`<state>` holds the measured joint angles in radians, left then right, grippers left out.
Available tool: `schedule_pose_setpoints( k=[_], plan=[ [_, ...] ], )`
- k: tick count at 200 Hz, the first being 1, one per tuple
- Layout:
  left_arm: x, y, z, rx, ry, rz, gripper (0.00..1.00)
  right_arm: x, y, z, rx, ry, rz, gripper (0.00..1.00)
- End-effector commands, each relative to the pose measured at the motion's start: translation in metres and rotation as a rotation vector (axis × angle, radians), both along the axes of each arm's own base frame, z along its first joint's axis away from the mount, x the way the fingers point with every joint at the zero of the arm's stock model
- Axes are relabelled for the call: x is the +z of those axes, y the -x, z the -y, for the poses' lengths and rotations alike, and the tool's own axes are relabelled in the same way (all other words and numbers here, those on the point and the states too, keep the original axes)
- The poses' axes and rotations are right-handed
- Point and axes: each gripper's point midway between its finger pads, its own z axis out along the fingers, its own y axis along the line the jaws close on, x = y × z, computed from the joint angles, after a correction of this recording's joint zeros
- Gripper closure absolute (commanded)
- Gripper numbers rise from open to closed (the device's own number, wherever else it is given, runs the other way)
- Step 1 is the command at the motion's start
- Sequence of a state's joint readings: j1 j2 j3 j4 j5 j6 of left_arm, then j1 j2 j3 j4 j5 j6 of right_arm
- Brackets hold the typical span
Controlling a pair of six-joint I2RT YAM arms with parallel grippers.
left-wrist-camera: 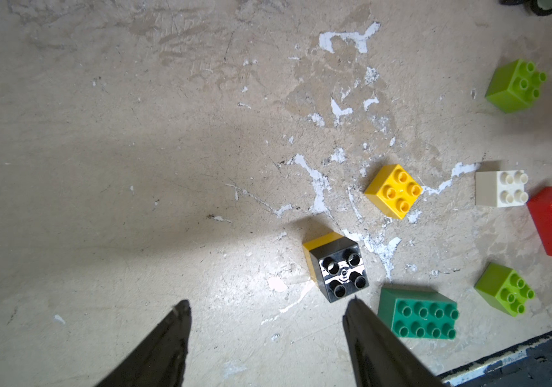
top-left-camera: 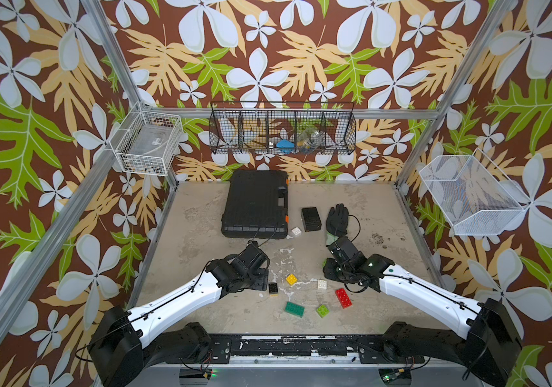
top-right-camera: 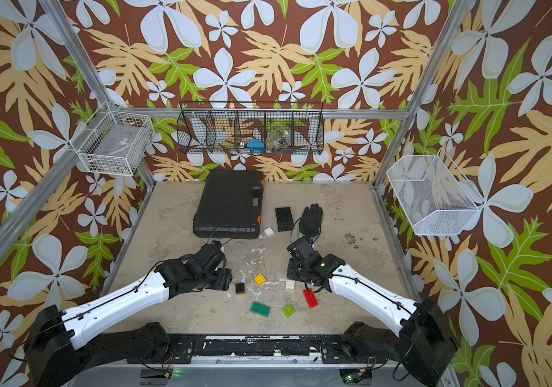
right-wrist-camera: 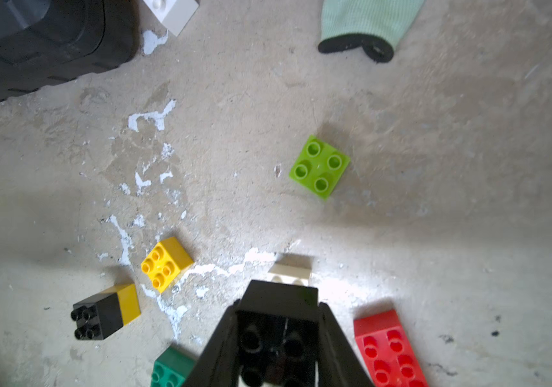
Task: Assemble a giraffe with lego
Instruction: Assemble the lego brick with the lego brick.
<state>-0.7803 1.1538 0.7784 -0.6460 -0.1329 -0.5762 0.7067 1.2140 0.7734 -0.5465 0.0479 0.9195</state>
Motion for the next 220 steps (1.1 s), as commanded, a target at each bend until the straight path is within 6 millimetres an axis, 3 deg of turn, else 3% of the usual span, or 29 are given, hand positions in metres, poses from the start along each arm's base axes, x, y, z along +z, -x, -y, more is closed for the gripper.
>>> schedule_pose_setpoints(
  k=[1, 60, 177, 220],
  plan=[
    [0.002, -0.003, -0.002, 0.015, -0.003, 0.016, 0.24, -0.009, 0.016, -0.005, -0.035, -0.013, -0.068, 0.71],
    [0.003, -0.003, -0.001, 0.011, 0.006, 0.020, 0.24, -0.022, 0.010, -0.026, 0.000, 0.035, -0.096, 0.70],
    [0.007, -0.003, 0.002, -0.005, 0.020, 0.032, 0.24, -0.043, 0.016, -0.013, -0.029, 0.139, -0.121, 0.69],
    [0.007, -0.003, 0.002, -0.007, 0.022, 0.030, 0.24, -0.042, 0.008, -0.012, -0.028, 0.163, -0.098, 0.68]
  ],
)
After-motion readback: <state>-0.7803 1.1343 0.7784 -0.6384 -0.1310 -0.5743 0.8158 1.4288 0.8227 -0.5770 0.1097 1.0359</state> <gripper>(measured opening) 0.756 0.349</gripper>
